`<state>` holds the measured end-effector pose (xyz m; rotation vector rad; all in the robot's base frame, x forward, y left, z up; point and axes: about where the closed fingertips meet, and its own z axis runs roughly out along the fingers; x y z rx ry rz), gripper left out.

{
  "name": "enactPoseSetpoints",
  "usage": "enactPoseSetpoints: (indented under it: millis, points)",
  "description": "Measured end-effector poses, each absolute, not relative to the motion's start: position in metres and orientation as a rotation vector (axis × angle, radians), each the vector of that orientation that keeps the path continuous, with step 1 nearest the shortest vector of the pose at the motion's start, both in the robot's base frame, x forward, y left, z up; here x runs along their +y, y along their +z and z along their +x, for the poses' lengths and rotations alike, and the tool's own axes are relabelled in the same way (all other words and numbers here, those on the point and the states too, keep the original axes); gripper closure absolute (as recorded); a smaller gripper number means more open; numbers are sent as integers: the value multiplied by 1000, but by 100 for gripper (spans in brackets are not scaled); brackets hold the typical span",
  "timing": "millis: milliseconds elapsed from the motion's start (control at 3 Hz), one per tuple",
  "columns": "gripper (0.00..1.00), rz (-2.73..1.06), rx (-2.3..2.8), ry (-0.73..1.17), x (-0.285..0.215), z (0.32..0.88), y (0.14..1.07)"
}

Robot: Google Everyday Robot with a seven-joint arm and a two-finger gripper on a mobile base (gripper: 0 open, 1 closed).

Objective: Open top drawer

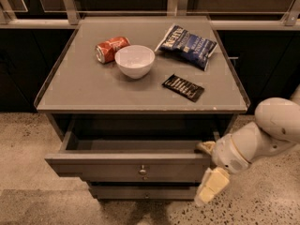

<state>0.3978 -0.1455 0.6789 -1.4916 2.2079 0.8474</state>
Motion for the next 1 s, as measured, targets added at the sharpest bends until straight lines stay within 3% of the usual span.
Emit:
enactPoseSetpoints:
  millis: [667,1000]
  points:
    - [0,-1452,2300,886,-175,338,720]
    - [0,-1452,2300,886,-175,338,720]
